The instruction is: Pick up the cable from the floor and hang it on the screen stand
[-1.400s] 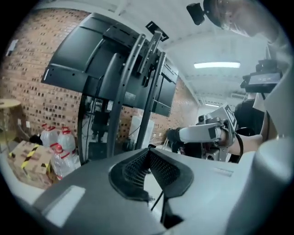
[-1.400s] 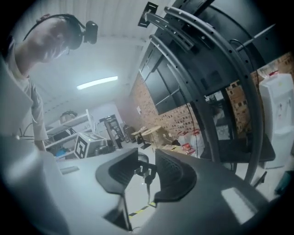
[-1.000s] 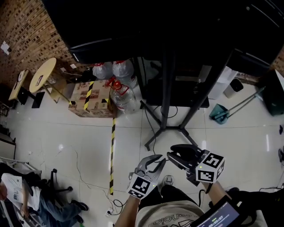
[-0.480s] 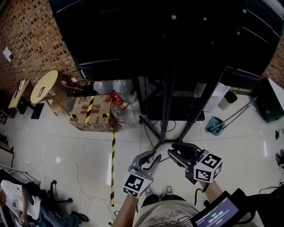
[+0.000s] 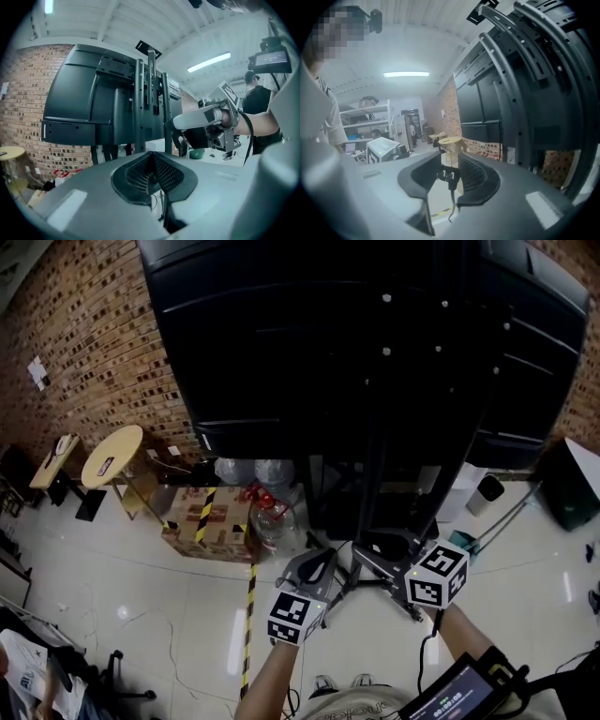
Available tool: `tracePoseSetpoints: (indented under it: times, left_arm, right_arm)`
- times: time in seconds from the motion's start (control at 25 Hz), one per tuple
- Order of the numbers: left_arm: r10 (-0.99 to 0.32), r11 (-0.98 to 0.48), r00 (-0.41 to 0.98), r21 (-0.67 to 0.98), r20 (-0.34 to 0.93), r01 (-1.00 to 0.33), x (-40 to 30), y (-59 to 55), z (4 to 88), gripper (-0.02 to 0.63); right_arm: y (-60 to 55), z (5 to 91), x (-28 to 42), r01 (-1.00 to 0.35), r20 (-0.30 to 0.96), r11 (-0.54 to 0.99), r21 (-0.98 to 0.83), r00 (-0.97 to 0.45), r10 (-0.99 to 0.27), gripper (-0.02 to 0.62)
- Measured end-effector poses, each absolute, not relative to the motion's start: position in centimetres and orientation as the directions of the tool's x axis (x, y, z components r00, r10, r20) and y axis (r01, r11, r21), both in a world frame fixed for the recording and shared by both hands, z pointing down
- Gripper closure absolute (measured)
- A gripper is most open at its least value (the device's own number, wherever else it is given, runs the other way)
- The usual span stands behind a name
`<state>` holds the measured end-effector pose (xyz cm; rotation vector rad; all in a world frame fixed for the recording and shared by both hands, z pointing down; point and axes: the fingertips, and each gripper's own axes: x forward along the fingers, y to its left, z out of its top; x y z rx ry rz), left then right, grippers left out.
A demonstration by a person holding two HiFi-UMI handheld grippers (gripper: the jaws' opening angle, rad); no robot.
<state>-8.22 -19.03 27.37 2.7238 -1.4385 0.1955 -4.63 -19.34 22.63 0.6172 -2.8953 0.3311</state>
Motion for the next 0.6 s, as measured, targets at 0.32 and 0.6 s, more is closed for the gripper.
tracePoseSetpoints:
  times: [0.32,0.6]
  left_arm:
    - [-0.837,-0.545,0.545,-0.148,0.042,-0.825,-11.4,-25.1,17.6,0.586]
    - [-0.851,-0.505,0.524,-0.228,-0.028,-0.833,-10.8,-28.7,11.2,0.586]
  right_arm:
    - [-24.4,13.8,-9.8,-0.396,0.177,0.917,-0.039,-0.906,-0.384,0.477]
    - [-28.8,5.7,-10.7,-0.356,0.183,0.915,0.19,-0.903,-0.389,0.477]
